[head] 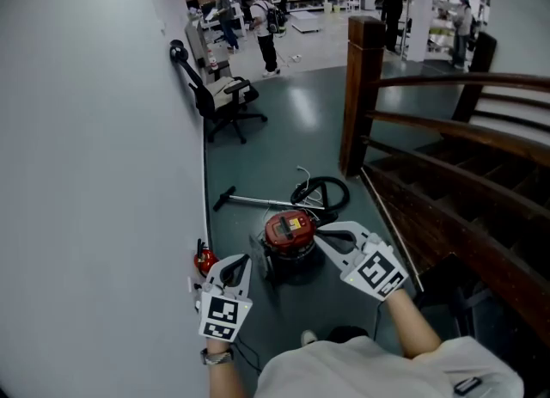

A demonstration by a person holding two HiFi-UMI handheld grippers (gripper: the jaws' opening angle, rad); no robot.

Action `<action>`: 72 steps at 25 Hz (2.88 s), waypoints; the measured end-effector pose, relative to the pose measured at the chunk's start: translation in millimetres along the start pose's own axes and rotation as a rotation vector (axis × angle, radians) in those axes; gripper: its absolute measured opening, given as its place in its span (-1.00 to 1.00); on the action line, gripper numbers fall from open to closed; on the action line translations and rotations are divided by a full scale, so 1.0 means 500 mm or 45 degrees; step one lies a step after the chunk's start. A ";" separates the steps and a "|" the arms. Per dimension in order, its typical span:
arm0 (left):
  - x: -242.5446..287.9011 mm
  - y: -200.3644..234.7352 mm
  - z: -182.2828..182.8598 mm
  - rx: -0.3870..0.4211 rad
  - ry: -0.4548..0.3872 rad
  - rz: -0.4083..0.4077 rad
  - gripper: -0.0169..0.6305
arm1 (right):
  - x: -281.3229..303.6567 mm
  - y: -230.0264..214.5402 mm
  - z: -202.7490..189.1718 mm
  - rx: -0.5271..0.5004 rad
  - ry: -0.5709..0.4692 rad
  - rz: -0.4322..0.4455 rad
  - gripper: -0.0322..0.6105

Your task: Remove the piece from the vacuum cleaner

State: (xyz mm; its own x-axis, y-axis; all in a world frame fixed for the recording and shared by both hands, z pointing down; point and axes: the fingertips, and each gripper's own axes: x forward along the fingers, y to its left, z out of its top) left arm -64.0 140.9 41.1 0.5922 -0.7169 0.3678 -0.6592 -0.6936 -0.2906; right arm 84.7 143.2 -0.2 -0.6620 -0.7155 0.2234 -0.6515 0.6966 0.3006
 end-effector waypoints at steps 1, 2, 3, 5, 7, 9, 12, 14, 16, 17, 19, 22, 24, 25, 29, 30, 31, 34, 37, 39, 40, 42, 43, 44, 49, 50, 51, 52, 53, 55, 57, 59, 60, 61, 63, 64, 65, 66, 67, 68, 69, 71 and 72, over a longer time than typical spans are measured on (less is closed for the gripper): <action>0.005 0.003 -0.001 -0.003 0.002 -0.001 -0.95 | 0.006 -0.002 -0.004 0.005 0.006 0.010 -0.81; 0.010 0.005 -0.002 -0.008 0.005 -0.003 -0.95 | 0.011 -0.004 -0.006 0.013 0.008 0.018 -0.81; 0.015 0.007 -0.004 -0.012 0.008 -0.005 -0.95 | 0.016 -0.007 -0.008 0.020 0.011 0.023 -0.81; 0.026 0.011 -0.008 -0.015 0.016 -0.010 -0.95 | 0.026 -0.015 -0.010 0.019 0.019 0.026 -0.81; 0.037 0.019 -0.012 -0.019 0.023 -0.013 -0.95 | 0.039 -0.027 -0.011 0.008 0.021 0.023 -0.81; 0.047 0.029 -0.016 -0.026 0.028 -0.015 -0.95 | 0.051 -0.039 -0.012 0.006 0.020 0.017 -0.81; 0.061 0.039 -0.023 -0.035 0.037 -0.020 -0.95 | 0.065 -0.052 -0.020 0.015 0.024 0.014 -0.81; 0.072 0.049 -0.031 -0.042 0.047 -0.021 -0.95 | 0.078 -0.060 -0.023 0.024 0.022 0.023 -0.81; 0.086 0.061 -0.040 -0.051 0.059 -0.019 -0.95 | 0.093 -0.071 -0.027 0.038 0.014 0.032 -0.81; 0.095 0.068 -0.045 -0.057 0.066 -0.016 -0.95 | 0.101 -0.078 -0.031 0.045 0.011 0.035 -0.81; 0.115 0.085 -0.055 -0.070 0.080 -0.008 -0.95 | 0.120 -0.093 -0.041 0.057 0.012 0.045 -0.81; 0.146 0.112 -0.060 -0.088 0.094 0.008 -0.95 | 0.154 -0.117 -0.061 0.062 0.038 0.089 -0.81; 0.166 0.126 -0.062 -0.100 0.104 0.020 -0.95 | 0.176 -0.134 -0.071 0.056 0.047 0.104 -0.81; 0.176 0.133 -0.064 -0.105 0.112 0.025 -0.95 | 0.188 -0.144 -0.074 0.052 0.043 0.106 -0.81; 0.219 0.164 -0.079 -0.124 0.140 0.038 -0.95 | 0.238 -0.186 -0.085 0.052 0.032 0.111 -0.81; 0.228 0.172 -0.083 -0.132 0.147 0.042 -0.95 | 0.250 -0.194 -0.088 0.057 0.030 0.115 -0.81; 0.236 0.181 -0.088 -0.138 0.154 0.046 -0.95 | 0.262 -0.202 -0.091 0.067 0.025 0.119 -0.81; 0.257 0.206 -0.100 -0.152 0.173 0.063 -0.95 | 0.298 -0.223 -0.101 0.096 0.018 0.129 -0.81; 0.276 0.229 -0.113 -0.172 0.187 0.091 -0.95 | 0.328 -0.241 -0.120 0.112 0.032 0.128 -0.81; 0.279 0.240 -0.125 -0.194 0.188 0.114 -0.95 | 0.346 -0.243 -0.132 0.137 0.036 0.128 -0.81; 0.280 0.245 -0.132 -0.205 0.188 0.125 -0.95 | 0.355 -0.243 -0.136 0.151 0.037 0.130 -0.81; 0.285 0.258 -0.144 -0.221 0.190 0.141 -0.95 | 0.374 -0.248 -0.144 0.177 0.041 0.131 -0.81; 0.290 0.264 -0.152 -0.228 0.193 0.143 -0.95 | 0.385 -0.251 -0.150 0.187 0.046 0.133 -0.81; 0.297 0.270 -0.162 -0.237 0.200 0.142 -0.95 | 0.397 -0.254 -0.158 0.197 0.056 0.137 -0.81; 0.347 0.290 -0.228 -0.276 0.257 0.150 -0.95 | 0.447 -0.258 -0.229 0.251 0.144 0.176 -0.81; 0.357 0.295 -0.240 -0.286 0.262 0.154 -0.95 | 0.459 -0.257 -0.245 0.268 0.158 0.185 -0.81; 0.366 0.298 -0.251 -0.297 0.264 0.157 -0.95 | 0.471 -0.256 -0.261 0.287 0.171 0.194 -0.81; 0.376 0.300 -0.264 -0.312 0.267 0.159 -0.95 | 0.482 -0.254 -0.276 0.307 0.181 0.203 -0.81; 0.385 0.300 -0.277 -0.330 0.270 0.161 -0.95 | 0.491 -0.252 -0.290 0.327 0.190 0.210 -0.81; 0.405 0.298 -0.304 -0.371 0.281 0.163 -0.95 | 0.508 -0.251 -0.321 0.358 0.206 0.215 -0.81; 0.424 0.293 -0.332 -0.408 0.292 0.161 -0.95 | 0.528 -0.249 -0.354 0.386 0.225 0.217 -0.81; 0.441 0.287 -0.359 -0.442 0.303 0.155 -0.95 | 0.549 -0.244 -0.386 0.412 0.251 0.223 -0.81; 0.449 0.283 -0.372 -0.457 0.311 0.153 -0.95 | 0.560 -0.242 -0.403 0.430 0.265 0.226 -0.81; 0.457 0.280 -0.385 -0.473 0.320 0.151 -0.95 | 0.569 -0.240 -0.420 0.453 0.279 0.228 -0.81; 0.470 0.269 -0.408 -0.510 0.341 0.146 -0.90 | 0.583 -0.235 -0.451 0.504 0.303 0.231 -0.81; 0.475 0.262 -0.419 -0.528 0.350 0.142 -0.82 | 0.588 -0.231 -0.465 0.528 0.314 0.231 -0.81; 0.480 0.255 -0.429 -0.545 0.357 0.139 -0.81 | 0.591 -0.226 -0.478 0.547 0.324 0.231 -0.81; 0.484 0.249 -0.438 -0.559 0.363 0.137 -0.81 | 0.595 -0.222 -0.490 0.560 0.336 0.232 -0.80; 0.489 0.244 -0.447 -0.570 0.369 0.135 -0.81 | 0.599 -0.219 -0.504 0.573 0.350 0.232 -0.80; 0.495 0.240 -0.458 -0.579 0.375 0.132 -0.81 | 0.602 -0.214 -0.518 0.587 0.364 0.233 -0.80; 0.500 0.236 -0.470 -0.588 0.382 0.129 -0.81 | 0.605 -0.210 -0.533 0.603 0.376 0.233 -0.80; 0.511 0.230 -0.494 -0.609 0.391 0.133 -0.79 | 0.610 -0.203 -0.561 0.623 0.396 0.240 -0.80; 0.516 0.229 -0.504 -0.621 0.391 0.143 -0.78 | 0.614 -0.201 -0.574 0.624 0.405 0.250 -0.80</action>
State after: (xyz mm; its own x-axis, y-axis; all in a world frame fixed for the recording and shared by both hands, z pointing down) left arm -103.3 -105.7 325.5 0.3930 -0.6803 0.6187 -0.8903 -0.4499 0.0707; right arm 53.6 -161.7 304.3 -0.6930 -0.4996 0.5198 -0.6731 0.7067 -0.2182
